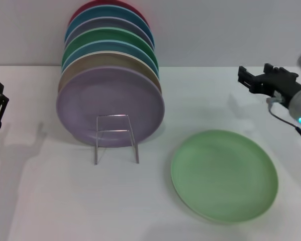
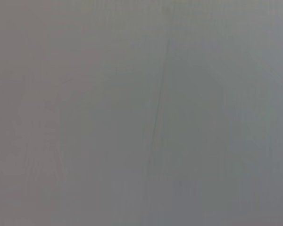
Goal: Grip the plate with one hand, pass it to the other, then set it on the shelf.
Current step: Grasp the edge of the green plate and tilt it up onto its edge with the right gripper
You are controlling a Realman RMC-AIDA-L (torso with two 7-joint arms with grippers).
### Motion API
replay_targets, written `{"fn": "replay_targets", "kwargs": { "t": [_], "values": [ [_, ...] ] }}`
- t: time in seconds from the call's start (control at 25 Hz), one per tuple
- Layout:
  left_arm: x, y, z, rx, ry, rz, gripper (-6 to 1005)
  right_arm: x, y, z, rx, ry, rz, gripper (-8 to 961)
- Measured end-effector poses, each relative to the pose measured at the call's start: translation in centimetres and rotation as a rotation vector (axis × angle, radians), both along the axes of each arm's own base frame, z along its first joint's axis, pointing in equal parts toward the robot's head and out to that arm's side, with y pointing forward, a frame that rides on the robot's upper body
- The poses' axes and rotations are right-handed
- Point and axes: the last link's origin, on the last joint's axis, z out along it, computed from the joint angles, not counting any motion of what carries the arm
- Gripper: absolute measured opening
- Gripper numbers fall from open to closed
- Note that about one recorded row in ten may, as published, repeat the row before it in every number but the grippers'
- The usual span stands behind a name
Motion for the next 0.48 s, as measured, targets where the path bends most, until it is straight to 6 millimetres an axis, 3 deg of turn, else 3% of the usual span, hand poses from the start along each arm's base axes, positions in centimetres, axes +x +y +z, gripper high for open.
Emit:
{"fn": "replay_targets", "kwargs": {
  "t": [0.2,0.48],
  "values": [
    [0.0,-0.1,0.0,-0.001,-0.001,0.000,861,-0.1,-0.1,2.2,-0.186,0.062,-0.006,679],
    [0.2,-0.1,-0.2,-0.001,-0.012,-0.003,861,-1.5,-0.9,4.4,-0.391,-0.038,-0.036,678]
  ]
}}
